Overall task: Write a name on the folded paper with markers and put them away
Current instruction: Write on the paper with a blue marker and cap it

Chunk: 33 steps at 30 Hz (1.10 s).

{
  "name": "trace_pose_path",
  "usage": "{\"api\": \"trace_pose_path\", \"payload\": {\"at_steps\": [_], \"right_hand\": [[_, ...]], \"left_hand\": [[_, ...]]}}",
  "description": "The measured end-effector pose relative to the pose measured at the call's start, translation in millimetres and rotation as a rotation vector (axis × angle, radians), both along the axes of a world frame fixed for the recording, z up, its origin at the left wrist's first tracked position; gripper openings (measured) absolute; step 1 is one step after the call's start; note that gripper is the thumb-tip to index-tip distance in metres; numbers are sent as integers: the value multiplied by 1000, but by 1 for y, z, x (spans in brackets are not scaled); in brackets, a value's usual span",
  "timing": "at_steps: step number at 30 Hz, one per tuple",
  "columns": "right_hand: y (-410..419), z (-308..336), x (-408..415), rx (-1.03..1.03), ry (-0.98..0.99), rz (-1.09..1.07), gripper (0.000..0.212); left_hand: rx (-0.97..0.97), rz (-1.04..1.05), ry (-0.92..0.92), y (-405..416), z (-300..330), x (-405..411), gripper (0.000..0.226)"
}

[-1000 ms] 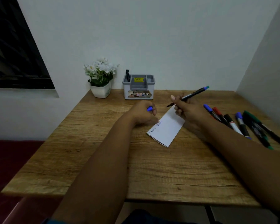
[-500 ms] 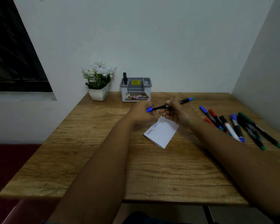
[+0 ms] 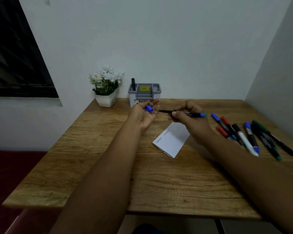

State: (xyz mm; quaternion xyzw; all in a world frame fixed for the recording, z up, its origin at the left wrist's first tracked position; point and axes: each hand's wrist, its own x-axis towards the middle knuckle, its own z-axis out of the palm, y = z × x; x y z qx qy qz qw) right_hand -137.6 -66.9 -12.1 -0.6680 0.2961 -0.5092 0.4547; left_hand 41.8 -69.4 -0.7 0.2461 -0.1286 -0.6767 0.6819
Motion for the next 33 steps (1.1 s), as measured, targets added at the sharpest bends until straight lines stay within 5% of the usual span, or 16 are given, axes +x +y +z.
{"api": "trace_pose_path", "payload": {"at_steps": [9, 16, 21, 24, 29, 33], "right_hand": [[0, -8, 5, -185, 116, 53, 13], [-12, -16, 5, -608, 229, -60, 16], [-18, -20, 8, -686, 206, -113, 13], [-19, -17, 11, -622, 200, -94, 18], [-8, 8, 12, -315, 439, 139, 58], [-8, 15, 34, -169, 478, 94, 33]], "left_hand": [[-16, 0, 69, 7, 4, -11, 31], [0, -97, -354, 7, -5, -29, 41], [-35, -155, -379, 7, -4, -32, 51], [-57, -120, -466, 3, -7, -27, 51], [-115, 125, -662, 1, -1, -6, 47], [-173, 311, -874, 2, 5, 4, 25]]}}
